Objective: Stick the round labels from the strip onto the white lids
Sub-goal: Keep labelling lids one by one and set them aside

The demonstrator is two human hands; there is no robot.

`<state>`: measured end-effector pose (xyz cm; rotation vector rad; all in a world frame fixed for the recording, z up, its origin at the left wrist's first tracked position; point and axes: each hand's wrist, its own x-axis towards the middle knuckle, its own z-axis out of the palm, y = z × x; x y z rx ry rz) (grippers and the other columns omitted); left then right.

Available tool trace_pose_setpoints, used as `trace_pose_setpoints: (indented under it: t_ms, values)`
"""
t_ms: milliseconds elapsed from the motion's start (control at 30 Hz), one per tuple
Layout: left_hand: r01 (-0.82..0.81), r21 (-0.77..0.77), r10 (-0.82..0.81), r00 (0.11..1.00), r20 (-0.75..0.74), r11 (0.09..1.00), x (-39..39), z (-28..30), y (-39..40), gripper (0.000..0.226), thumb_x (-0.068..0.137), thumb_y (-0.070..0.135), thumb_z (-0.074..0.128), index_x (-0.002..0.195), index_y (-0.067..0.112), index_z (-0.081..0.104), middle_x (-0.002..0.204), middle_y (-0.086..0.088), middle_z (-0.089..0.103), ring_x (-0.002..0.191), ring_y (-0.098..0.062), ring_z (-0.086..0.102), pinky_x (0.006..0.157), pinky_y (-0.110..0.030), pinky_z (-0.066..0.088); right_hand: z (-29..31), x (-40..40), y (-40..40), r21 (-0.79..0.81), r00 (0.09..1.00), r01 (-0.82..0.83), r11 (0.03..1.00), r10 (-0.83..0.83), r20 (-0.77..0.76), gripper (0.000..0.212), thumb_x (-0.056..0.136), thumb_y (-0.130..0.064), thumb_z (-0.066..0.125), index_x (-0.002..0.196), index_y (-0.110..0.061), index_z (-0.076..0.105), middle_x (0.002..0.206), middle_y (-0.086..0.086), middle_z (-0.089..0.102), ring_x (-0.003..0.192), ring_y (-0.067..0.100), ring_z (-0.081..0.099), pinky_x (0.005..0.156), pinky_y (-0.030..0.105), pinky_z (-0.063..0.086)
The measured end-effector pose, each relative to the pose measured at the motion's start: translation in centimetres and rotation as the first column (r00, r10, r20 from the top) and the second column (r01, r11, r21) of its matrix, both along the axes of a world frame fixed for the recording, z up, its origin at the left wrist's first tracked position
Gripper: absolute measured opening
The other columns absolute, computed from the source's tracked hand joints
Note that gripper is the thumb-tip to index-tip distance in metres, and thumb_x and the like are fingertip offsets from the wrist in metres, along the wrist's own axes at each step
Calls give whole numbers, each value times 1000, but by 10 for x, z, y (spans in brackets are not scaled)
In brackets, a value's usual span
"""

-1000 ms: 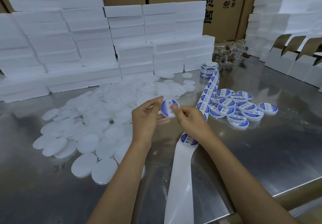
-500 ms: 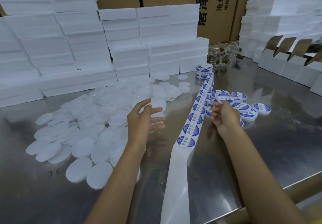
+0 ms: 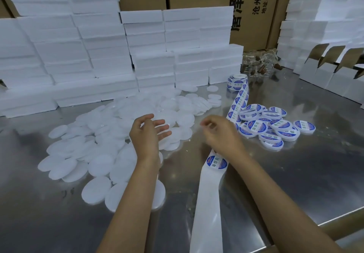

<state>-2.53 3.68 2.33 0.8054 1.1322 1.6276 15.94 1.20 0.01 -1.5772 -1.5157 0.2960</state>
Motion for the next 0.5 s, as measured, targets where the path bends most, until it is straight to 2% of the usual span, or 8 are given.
trace_pose_setpoints:
  t_ms: [67, 133, 200, 267, 333, 400, 433, 500]
  values:
    - [1, -9, -1, 1000, -11, 1000, 0, -1, 0, 31, 99, 0, 36, 106, 8, 64, 84, -15, 72, 61, -20, 72, 51, -28, 56, -3, -11, 11, -107, 976, -105, 989, 123, 181, 23, 88, -18, 62, 108, -22, 71, 116, -8, 67, 113, 8, 55, 96, 28, 43]
    - [7, -18, -7, 1000, -5, 1000, 0, -1, 1, 31, 98, 0, 35, 105, 8, 64, 84, -15, 71, 62, -22, 72, 51, -28, 56, -5, -17, 19, -202, 946, -144, 969, 195, 261, 27, 88, -20, 63, 113, -22, 70, 127, -3, 65, 122, 18, 51, 106, 36, 40]
    - [18, -20, -18, 1000, -5, 1000, 2, 0, 1, 31, 97, 0, 35, 102, 9, 64, 84, -16, 71, 62, -22, 71, 51, -28, 56, -5, -19, 23, -223, 941, -158, 962, 215, 262, 22, 89, -23, 65, 110, -21, 72, 123, -1, 68, 118, 20, 54, 103, 37, 42]
    - [28, -18, -28, 1000, -8, 999, 2, 1, 1, 31, 97, -1, 34, 101, 8, 64, 83, -16, 70, 61, -23, 70, 50, -28, 56, -4, -19, 24, -208, 943, -159, 965, 211, 257, 12, 91, -23, 66, 100, -19, 73, 110, 1, 71, 108, 21, 58, 97, 39, 45]
    - [36, -25, -36, 999, -24, 999, 3, 1, 1, 31, 97, -1, 35, 100, 8, 64, 83, -15, 70, 62, -23, 69, 49, -27, 56, -4, -18, 22, -206, 937, -161, 965, 215, 276, 7, 93, -19, 64, 93, -16, 69, 97, 5, 71, 96, 24, 61, 88, 41, 48]
    - [51, -32, -52, 998, -41, 998, 3, 1, 1, 30, 97, -1, 37, 96, 9, 66, 83, -15, 70, 64, -23, 70, 50, -26, 55, -4, -15, 18, -189, 940, -147, 971, 197, 280, 6, 94, -16, 58, 94, -16, 65, 94, 6, 69, 91, 26, 61, 83, 42, 50]
    - [60, -36, -62, 997, -50, 998, 3, 1, 2, 29, 96, -2, 39, 94, 9, 66, 83, -15, 70, 64, -22, 70, 51, -26, 56, -4, -13, 15, -170, 954, -140, 976, 179, 240, 7, 95, -14, 56, 96, -17, 63, 95, 5, 69, 91, 25, 61, 82, 41, 50]
    - [81, -35, -83, 993, -78, 996, 4, 0, 2, 27, 96, -1, 43, 93, 9, 68, 85, -14, 71, 67, -21, 71, 54, -25, 57, 0, -9, 8, -101, 988, -141, 985, 147, 55, 5, 98, -15, 54, 96, -16, 59, 92, 3, 69, 86, 16, 63, 77, 36, 49]
